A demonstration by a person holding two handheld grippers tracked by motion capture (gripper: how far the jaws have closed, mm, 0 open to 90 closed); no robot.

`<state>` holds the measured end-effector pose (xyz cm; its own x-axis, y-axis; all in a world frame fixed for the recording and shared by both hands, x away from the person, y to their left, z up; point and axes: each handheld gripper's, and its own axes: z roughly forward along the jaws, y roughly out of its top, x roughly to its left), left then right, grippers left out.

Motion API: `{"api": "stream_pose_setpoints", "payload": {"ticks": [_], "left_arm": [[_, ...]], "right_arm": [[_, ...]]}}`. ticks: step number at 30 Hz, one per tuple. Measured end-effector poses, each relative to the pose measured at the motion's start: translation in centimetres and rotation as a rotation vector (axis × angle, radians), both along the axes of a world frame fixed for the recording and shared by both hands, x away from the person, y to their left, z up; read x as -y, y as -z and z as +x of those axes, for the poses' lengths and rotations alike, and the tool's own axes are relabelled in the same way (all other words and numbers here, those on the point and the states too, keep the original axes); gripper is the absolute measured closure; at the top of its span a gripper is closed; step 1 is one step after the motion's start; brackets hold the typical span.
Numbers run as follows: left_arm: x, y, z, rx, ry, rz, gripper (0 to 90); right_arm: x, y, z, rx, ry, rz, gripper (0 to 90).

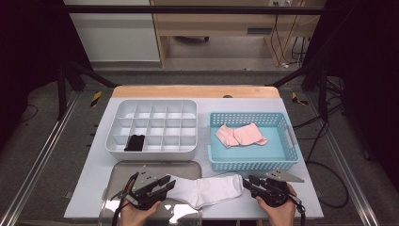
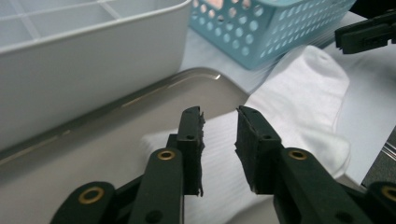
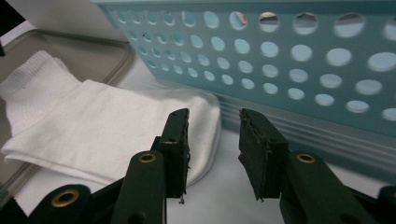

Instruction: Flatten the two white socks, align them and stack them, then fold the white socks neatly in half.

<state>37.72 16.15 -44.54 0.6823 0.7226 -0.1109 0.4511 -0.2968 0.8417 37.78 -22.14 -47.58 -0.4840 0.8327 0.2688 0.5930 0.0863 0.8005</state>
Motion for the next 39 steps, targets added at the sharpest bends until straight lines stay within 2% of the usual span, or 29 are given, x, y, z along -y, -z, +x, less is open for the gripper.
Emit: {"api": "stream_pose_setpoints", "payload": {"ticks": [2, 3, 4, 5, 6, 9, 16, 22, 24, 30, 33, 36, 39], "left_arm": [[1.1, 0.0, 0.6, -0.013, 0.019, 0.004, 74.9], [1.1, 0.0, 0.6, -0.013, 0.019, 0.004, 77.2], [2.2, 0.0, 1.0, -0.021, 0.040, 0.012, 79.1], [2.2, 0.0, 1.0, -0.021, 0.040, 0.012, 80.7], [3.2, 0.1, 1.1, -0.026, 0.066, 0.019, 82.7], [4.7, 0.3, 1.3, -0.045, 0.099, 0.026, 88.1], [7.3, 1.0, 1.4, -0.086, 0.173, 0.083, 89.0], [7.8, 2.4, 1.4, -0.133, 0.188, 0.116, 89.0], [7.7, 2.6, 1.3, -0.133, 0.186, 0.105, 89.1], [7.7, 2.6, 1.2, -0.125, 0.190, 0.116, 89.1], [7.7, 2.6, 1.2, -0.124, 0.187, 0.116, 89.0], [7.7, 2.6, 1.2, -0.127, 0.184, 0.111, 89.0], [7.8, 2.6, 1.2, -0.129, 0.182, 0.109, 89.0]], "right_arm": [[-0.2, 0.0, 0.0, 0.001, -0.002, -0.005, 61.9], [-0.2, 0.0, 0.0, 0.001, -0.002, -0.005, 61.9], [-0.4, 0.0, 0.0, -0.005, -0.009, -0.003, 61.9], [-0.5, 0.0, 0.0, -0.011, -0.018, -0.003, 61.9], [-0.6, 0.0, 0.0, -0.017, -0.023, -0.002, 61.9], [-0.8, 0.1, -0.1, -0.027, -0.034, 0.003, 61.5], [-1.1, 0.4, -0.1, -0.049, -0.041, -0.006, 60.2], [-1.6, 1.1, 0.2, -0.076, -0.049, -0.040, 61.9], [-1.8, 1.2, 0.2, -0.086, -0.053, -0.048, 64.7], [-2.1, 1.3, -0.1, -0.084, -0.051, -0.071, 79.0], [-2.3, 1.1, 0.0, -0.101, -0.051, -0.078, 81.5], [-2.2, 0.7, 0.1, -0.101, -0.065, -0.037, 81.9], [-2.0, -0.2, -0.2, -0.054, -0.081, 0.016, 81.9]]}}
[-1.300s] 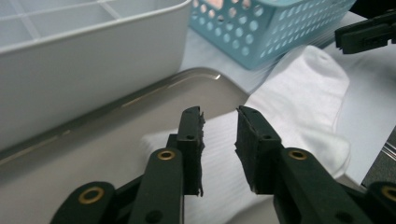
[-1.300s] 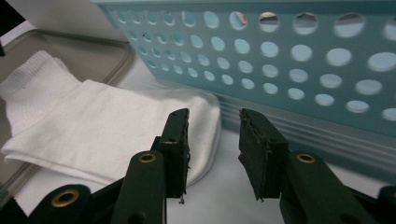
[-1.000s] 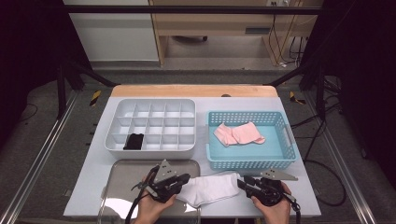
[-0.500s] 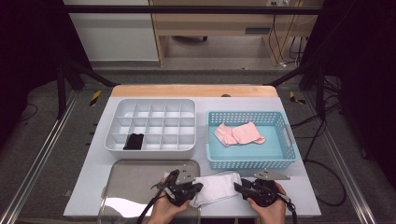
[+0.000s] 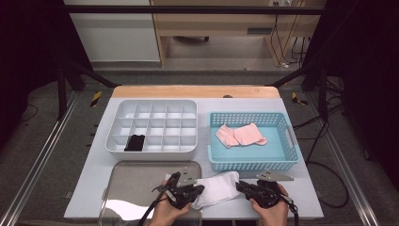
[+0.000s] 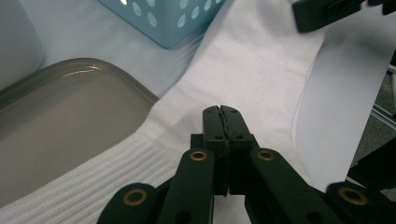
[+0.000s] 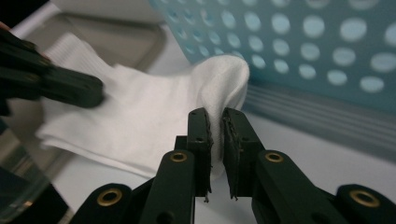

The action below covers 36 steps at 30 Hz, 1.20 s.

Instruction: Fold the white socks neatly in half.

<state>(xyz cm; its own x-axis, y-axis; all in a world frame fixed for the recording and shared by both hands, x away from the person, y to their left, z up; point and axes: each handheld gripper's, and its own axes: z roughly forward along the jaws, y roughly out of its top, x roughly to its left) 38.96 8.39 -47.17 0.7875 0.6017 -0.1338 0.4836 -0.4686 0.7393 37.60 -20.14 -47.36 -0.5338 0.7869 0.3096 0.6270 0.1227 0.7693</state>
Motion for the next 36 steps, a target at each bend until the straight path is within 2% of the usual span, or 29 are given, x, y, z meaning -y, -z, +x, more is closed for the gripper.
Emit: {"api": "stream_pose_setpoints", "payload": {"ticks": [2, 6, 10, 13, 15, 16, 17, 21, 25, 30, 34, 36], "left_arm": [[0.0, -0.1, 0.0, -0.005, -0.001, -0.007, 88.9], [-0.4, -0.6, 0.1, -0.006, -0.008, -0.028, 83.8], [-3.0, -2.5, 0.0, 0.047, -0.067, -0.072, 78.9], [-5.5, -3.1, 0.0, 0.070, -0.124, -0.071, 78.8], [-7.4, -2.9, -0.1, 0.070, -0.164, -0.057, 79.6], [-7.4, -2.9, -0.1, 0.070, -0.164, -0.057, 80.5], [-9.1, -2.5, -0.2, 0.061, -0.202, -0.042, 81.8], [-11.4, -1.0, -0.6, 0.022, -0.249, -0.026, 86.3], [-12.2, -0.2, -1.0, 0.000, -0.257, -0.012, 87.8], [-12.1, 0.5, -1.1, -0.023, -0.246, -0.007, 88.5], [-12.0, 0.6, -1.4, -0.026, -0.238, -0.014, 88.6], [-11.8, 0.6, -1.7, -0.023, -0.229, -0.021, 88.6]], "right_arm": [[-0.2, -0.7, -0.3, 0.022, -0.016, 0.029, 81.9], [-0.8, -1.5, -0.7, 0.050, -0.049, 0.053, 81.9], [-1.1, -2.1, -0.8, 0.070, -0.065, 0.066, 81.9], [-1.2, -2.5, -0.8, 0.076, -0.072, 0.068, 81.9], [-1.3, -2.6, -0.8, 0.079, -0.075, 0.072, 81.8], [-1.4, -2.7, -0.8, 0.082, -0.078, 0.075, 81.9], [-1.4, -2.8, -0.8, 0.082, -0.081, 0.078, 81.9], [-1.8, -3.2, -0.8, 0.092, -0.089, 0.072, 81.8], [-2.5, -3.3, -0.7, 0.091, -0.109, 0.068, 81.9], [-3.9, -3.8, -0.5, 0.092, -0.145, 0.074, 81.9], [-4.8, -4.3, -0.2, 0.099, -0.171, 0.086, 81.9], [-6.1, -4.9, 0.1, 0.106, -0.202, 0.092, 81.9]]}}
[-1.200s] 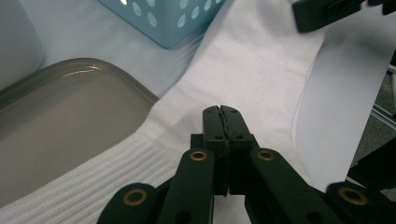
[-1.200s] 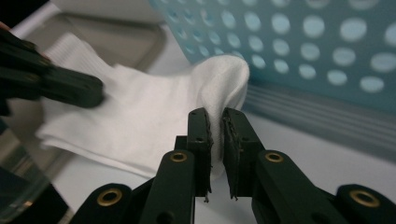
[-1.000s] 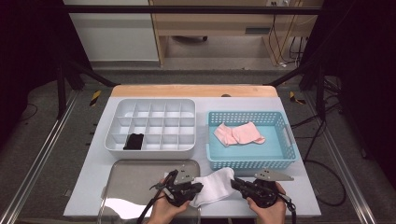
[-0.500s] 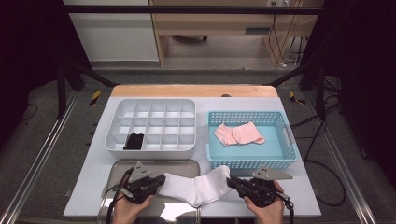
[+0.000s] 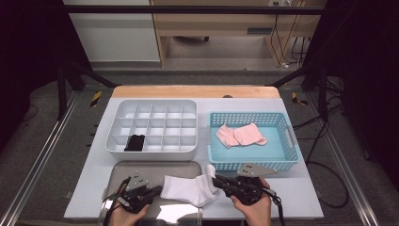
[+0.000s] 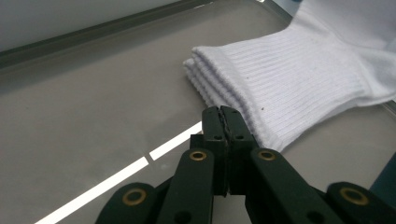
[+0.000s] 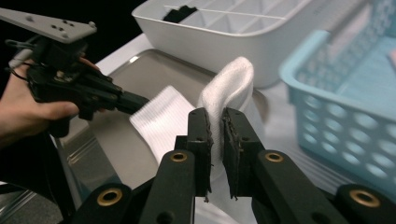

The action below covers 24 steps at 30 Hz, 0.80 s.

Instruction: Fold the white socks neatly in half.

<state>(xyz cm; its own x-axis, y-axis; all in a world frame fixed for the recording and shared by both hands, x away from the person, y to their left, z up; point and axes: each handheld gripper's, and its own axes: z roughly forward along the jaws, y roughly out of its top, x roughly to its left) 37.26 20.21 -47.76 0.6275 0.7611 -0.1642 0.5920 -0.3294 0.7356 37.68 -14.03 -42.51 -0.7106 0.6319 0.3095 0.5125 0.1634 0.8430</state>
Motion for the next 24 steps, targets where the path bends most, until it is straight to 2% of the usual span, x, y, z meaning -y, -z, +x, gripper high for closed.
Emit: {"api": "stream_pose_setpoints", "payload": {"ticks": [2, 5, 6, 7, 13, 14, 15, 18, 24], "left_arm": [[0.0, 0.0, -0.1, 0.000, 0.005, 0.002, 88.6], [0.3, 0.0, -0.3, 0.004, 0.017, 0.004, 88.6], [0.3, 0.0, -0.3, 0.004, 0.017, 0.004, 88.6], [0.3, 0.1, -0.3, 0.003, 0.018, 0.005, 88.6], [0.3, 0.1, -0.4, 0.007, 0.015, 0.005, 88.6], [0.3, 0.1, -0.4, 0.007, 0.015, 0.005, 88.6], [0.3, 0.1, -0.4, 0.007, 0.016, 0.004, 88.6], [0.3, 0.1, -0.4, 0.007, 0.018, 0.003, 88.6], [0.1, 0.1, -0.4, 0.007, 0.016, -0.003, 88.6]], "right_arm": [[-0.6, -0.2, 0.1, 0.004, -0.014, -0.001, 81.9], [-2.6, -0.3, 0.5, 0.006, -0.054, -0.010, 82.0], [-2.6, -0.3, 0.5, 0.006, -0.054, -0.010, 82.0], [-3.6, -0.2, 0.7, -0.002, -0.076, -0.016, 82.0], [-7.0, 0.3, 1.2, -0.019, -0.138, -0.052, 82.0], [-7.0, 0.3, 1.2, -0.019, -0.138, -0.052, 82.0], [-8.0, 0.6, 1.4, -0.029, -0.154, -0.074, 81.9], [-9.5, 1.3, 1.6, -0.046, -0.175, -0.107, 81.9], [-11.2, 2.3, 1.8, -0.067, -0.183, -0.161, 81.8]]}}
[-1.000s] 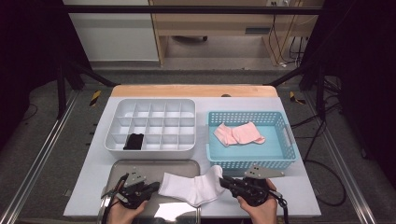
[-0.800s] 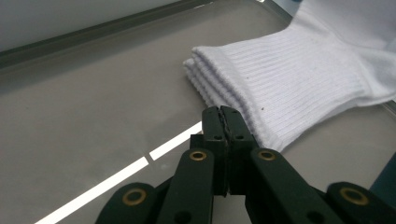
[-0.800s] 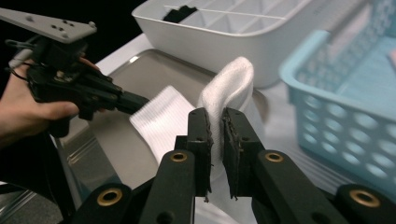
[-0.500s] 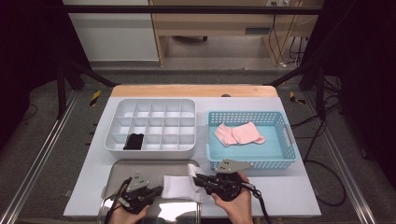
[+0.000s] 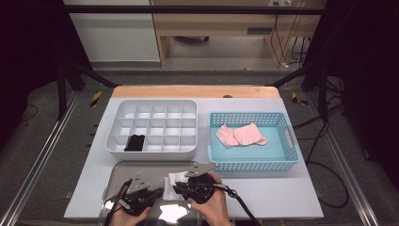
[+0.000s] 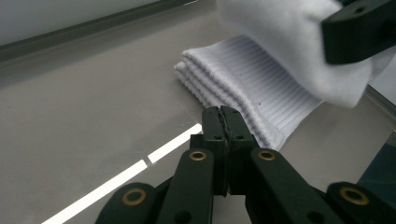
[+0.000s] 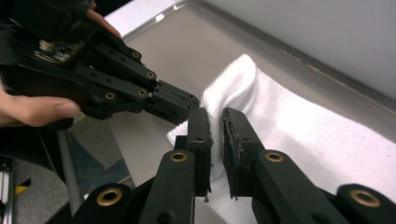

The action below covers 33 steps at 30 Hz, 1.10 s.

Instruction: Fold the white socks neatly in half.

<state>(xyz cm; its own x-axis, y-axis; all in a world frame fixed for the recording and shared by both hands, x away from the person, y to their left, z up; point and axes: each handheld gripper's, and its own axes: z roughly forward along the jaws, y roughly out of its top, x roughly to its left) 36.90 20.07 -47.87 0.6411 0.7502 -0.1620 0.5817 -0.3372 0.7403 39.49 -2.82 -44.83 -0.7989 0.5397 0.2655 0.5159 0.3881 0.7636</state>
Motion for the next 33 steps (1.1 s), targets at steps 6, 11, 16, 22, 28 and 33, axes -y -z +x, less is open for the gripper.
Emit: {"api": "stream_pose_setpoints", "payload": {"ticks": [6, 11, 16, 22, 28, 33], "left_arm": [[-1.1, -0.9, 0.0, 0.029, -0.043, -0.032, 87.3], [-2.2, -1.6, 0.2, 0.051, -0.080, -0.063, 85.9], [-2.5, -2.3, 0.3, 0.063, -0.087, -0.087, 85.4], [-0.7, -3.9, 0.7, 0.083, -0.030, -0.088, 87.5], [2.5, -4.7, 1.7, 0.082, 0.028, -0.075, 88.0], [4.8, -4.1, 2.9, 0.037, 0.067, -0.011, 87.7]], "right_arm": [[-1.2, 1.0, 0.1, 0.005, 0.013, -0.066, 81.5], [-1.8, 1.7, 0.2, 0.002, 0.009, -0.090, 76.7], [-0.6, 0.2, -0.1, 0.025, 0.010, -0.015, 69.9], [3.2, -1.4, 0.0, 0.066, 0.086, 0.020, 76.5], [6.2, -0.1, 0.0, 0.042, 0.153, 0.006, 81.8], [6.4, 0.7, -0.3, 0.031, 0.132, -0.005, 84.3]]}}
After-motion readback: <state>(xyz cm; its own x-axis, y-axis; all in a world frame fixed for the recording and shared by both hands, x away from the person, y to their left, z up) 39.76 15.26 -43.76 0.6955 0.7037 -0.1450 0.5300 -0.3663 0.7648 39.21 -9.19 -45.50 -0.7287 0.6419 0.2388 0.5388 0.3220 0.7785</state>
